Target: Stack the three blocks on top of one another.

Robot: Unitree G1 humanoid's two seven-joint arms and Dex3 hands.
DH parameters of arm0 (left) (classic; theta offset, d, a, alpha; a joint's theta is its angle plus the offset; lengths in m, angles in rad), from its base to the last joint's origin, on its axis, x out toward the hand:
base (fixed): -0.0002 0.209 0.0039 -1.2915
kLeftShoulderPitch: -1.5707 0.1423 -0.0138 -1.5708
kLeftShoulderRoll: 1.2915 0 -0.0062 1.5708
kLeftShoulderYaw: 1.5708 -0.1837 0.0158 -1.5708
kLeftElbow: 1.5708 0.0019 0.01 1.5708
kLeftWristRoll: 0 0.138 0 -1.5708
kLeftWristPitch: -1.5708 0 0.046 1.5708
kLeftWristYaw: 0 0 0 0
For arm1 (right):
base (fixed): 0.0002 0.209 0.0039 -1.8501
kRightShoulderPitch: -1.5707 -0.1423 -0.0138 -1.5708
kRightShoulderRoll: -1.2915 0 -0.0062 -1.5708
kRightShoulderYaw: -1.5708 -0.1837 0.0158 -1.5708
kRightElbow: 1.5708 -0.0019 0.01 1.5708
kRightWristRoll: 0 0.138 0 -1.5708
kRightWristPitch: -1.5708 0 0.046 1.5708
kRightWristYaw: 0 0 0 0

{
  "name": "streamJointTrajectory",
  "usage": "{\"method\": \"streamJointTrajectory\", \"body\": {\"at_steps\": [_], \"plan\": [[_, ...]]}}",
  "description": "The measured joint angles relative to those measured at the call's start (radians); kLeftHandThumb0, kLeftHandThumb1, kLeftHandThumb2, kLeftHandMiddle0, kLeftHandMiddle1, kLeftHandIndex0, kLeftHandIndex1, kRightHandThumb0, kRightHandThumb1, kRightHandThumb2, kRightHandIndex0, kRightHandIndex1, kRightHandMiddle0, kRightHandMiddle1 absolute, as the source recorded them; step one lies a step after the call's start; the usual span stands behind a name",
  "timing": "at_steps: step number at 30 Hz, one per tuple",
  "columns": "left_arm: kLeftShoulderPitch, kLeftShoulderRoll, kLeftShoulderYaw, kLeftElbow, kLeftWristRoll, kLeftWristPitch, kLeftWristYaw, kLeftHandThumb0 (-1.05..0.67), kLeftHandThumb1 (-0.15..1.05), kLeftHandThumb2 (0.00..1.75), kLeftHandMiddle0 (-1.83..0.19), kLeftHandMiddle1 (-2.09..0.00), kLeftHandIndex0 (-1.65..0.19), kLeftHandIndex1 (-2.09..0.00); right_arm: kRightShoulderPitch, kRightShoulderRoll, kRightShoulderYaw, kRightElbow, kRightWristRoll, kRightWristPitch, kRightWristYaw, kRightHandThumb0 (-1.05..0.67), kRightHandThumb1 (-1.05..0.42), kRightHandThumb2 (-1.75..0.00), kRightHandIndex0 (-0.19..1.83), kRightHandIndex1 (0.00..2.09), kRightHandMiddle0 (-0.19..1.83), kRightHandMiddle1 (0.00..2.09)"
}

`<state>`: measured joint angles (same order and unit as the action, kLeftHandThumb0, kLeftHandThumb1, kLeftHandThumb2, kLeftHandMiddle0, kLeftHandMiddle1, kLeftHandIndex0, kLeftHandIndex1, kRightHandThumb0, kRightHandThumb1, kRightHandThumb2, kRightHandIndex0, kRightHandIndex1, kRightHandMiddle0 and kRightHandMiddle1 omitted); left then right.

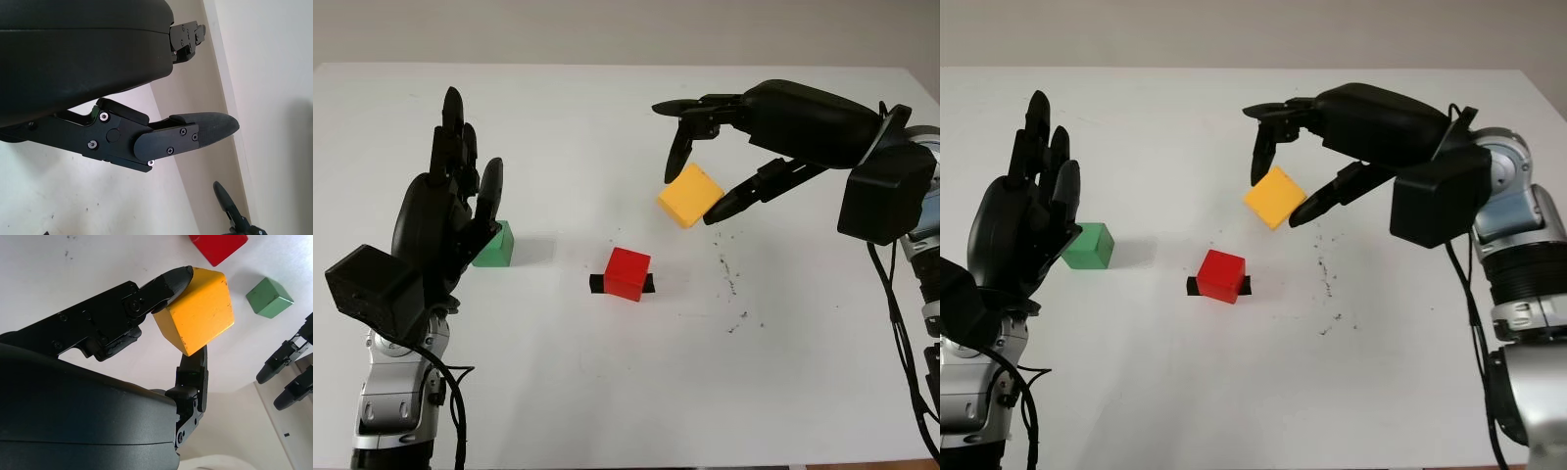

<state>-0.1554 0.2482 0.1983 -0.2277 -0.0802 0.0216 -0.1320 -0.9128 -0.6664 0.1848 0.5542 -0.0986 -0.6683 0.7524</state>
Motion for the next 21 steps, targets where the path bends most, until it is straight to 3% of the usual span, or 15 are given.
{"method": "streamJointTrajectory", "body": {"at_steps": [12, 21], "plan": [[0.002, -0.002, 0.0, -0.01, -0.012, 0.022, 0.006, -0.69, 1.05, 0.58, 0.19, -0.03, 0.19, -0.02, -0.036, 0.153, 0.033, 0.094, -0.002, 0.049, 0.055, -0.48, -0.94, -0.06, 0.17, 0.03, 0.45, 1.43], [0.016, -0.002, 0.001, -0.04, -0.01, 0.046, 0.01, -0.68, 1.05, 0.58, 0.19, -0.04, 0.19, -0.03, -0.06, 0.213, 0.075, 0.178, -0.036, 0.073, 0.119, -0.48, -0.93, -0.05, 0.14, 0.03, 0.44, 1.47]]}}
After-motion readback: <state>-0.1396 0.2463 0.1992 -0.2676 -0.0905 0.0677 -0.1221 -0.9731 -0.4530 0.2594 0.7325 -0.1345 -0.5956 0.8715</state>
